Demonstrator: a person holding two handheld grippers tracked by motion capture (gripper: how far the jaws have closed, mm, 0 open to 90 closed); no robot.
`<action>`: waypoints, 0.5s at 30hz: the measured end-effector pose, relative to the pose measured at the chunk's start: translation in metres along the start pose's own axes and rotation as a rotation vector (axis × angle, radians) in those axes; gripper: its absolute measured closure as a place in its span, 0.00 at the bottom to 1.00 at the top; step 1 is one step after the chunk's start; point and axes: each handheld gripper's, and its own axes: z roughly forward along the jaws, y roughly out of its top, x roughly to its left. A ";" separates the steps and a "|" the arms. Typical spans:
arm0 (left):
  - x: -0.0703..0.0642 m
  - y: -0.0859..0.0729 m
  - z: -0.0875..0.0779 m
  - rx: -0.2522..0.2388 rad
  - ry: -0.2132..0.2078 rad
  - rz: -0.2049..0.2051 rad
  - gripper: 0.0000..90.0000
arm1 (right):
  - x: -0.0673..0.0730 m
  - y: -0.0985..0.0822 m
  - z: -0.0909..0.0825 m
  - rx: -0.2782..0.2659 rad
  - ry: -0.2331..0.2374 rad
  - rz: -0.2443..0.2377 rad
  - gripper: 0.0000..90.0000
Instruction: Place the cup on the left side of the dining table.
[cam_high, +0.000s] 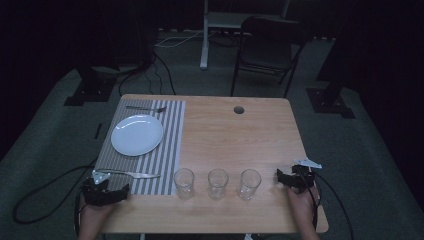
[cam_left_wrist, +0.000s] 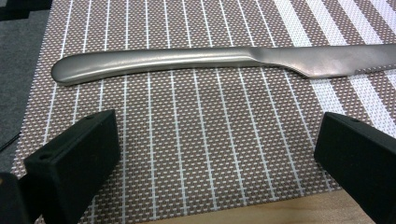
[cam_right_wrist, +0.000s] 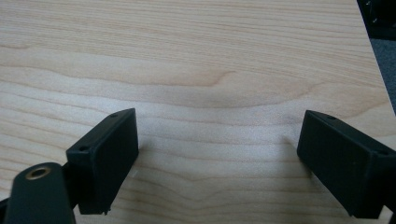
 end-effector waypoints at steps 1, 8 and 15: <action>0.000 0.000 0.000 -0.001 0.001 -0.002 0.01 | 0.000 0.000 0.000 0.000 0.000 0.000 0.14; 0.001 0.000 0.000 0.004 -0.008 0.003 0.01 | 0.000 0.000 0.000 0.000 -0.001 0.001 0.14; 0.001 -0.001 -0.004 -0.018 -0.043 0.022 0.02 | 0.000 0.000 0.000 -0.001 -0.001 0.000 0.14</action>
